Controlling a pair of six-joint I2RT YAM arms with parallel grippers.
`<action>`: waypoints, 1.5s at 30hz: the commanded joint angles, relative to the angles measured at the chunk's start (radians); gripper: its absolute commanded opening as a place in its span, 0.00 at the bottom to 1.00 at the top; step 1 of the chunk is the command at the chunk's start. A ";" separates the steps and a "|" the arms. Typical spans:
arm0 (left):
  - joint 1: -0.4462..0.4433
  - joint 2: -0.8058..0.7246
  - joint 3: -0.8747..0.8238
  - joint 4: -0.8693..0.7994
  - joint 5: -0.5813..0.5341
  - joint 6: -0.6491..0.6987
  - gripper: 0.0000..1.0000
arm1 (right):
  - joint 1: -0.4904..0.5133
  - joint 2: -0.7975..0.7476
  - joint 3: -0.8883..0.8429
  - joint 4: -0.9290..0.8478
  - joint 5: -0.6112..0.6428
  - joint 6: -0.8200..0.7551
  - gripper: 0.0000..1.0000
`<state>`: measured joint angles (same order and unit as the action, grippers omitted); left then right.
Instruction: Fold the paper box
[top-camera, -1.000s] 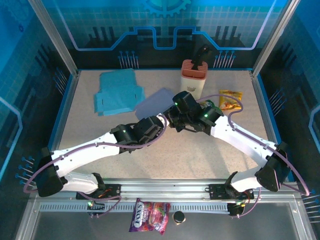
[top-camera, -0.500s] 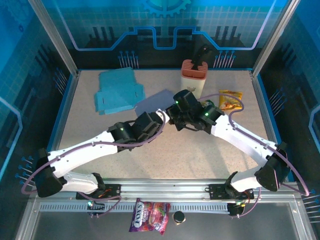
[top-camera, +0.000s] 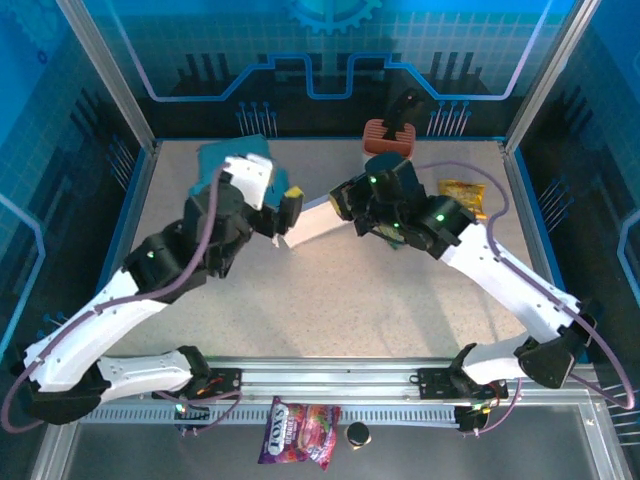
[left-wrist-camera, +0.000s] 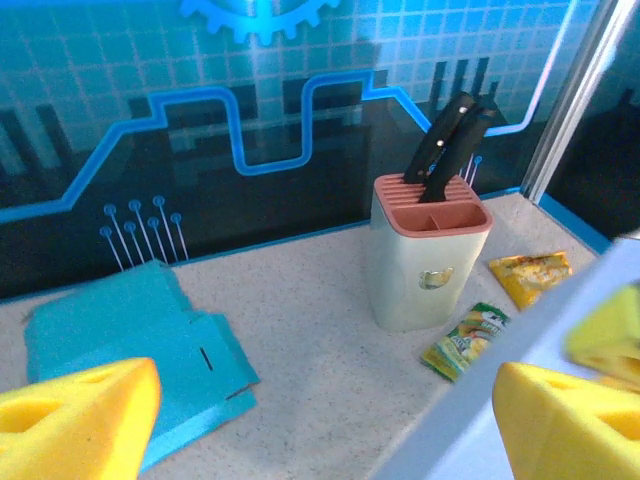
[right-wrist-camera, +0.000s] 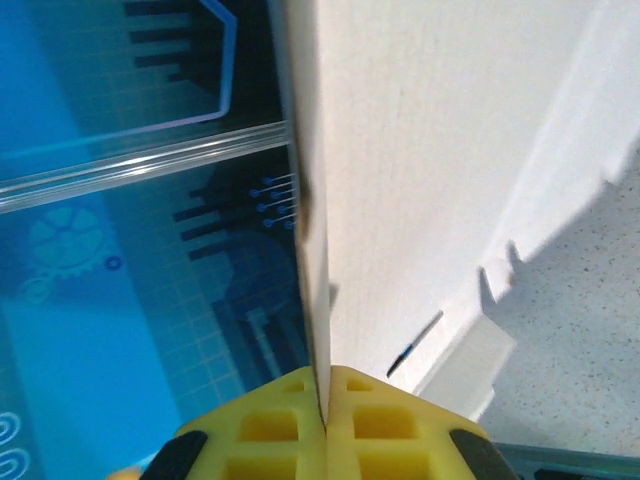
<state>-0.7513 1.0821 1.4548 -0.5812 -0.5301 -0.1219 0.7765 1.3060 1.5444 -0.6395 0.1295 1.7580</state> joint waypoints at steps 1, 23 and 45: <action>0.103 0.018 0.049 -0.091 0.168 -0.186 0.85 | 0.035 -0.063 0.073 -0.184 0.060 0.048 0.00; 0.440 0.131 -0.229 -0.216 0.793 -0.405 0.60 | -0.191 0.015 -0.455 0.438 -0.170 -0.012 0.00; 0.523 0.093 -0.542 -0.049 0.820 -0.407 0.47 | -0.177 0.136 -0.782 0.949 -0.270 -0.120 0.00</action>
<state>-0.2459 1.2053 0.9379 -0.6476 0.2684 -0.5438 0.5842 1.4113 0.7765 0.2073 -0.1062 1.6733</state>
